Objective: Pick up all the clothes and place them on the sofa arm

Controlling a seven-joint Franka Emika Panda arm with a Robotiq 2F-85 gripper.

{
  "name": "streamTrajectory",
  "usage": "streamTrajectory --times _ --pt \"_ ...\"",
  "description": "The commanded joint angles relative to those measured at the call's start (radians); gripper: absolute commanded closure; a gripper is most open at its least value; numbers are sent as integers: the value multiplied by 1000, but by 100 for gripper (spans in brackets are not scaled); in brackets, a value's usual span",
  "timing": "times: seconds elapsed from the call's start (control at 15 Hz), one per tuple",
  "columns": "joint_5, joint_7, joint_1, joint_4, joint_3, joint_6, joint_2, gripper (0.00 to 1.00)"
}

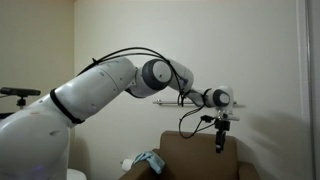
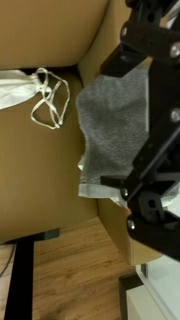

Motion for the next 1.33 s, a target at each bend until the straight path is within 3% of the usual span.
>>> streamTrajectory --times 0.0,0.2,0.27,0.33,0.47,0.67,0.8,1.27 --pt "-47 -89 99 -242 21 37 -103 0" --pt "-120 -111 199 -374 40 78 -136 0" --pt "-134 -51 239 -420 33 124 -148 0" --pt "-104 -59 188 -265 41 51 -61 0" --pt "-125 -44 239 -333 44 92 -81 0" --pt "-128 -43 242 -355 41 101 -96 0" --pt "-150 -88 228 -245 44 69 -33 0" --pt "-320 -117 365 -39 73 91 111 0"
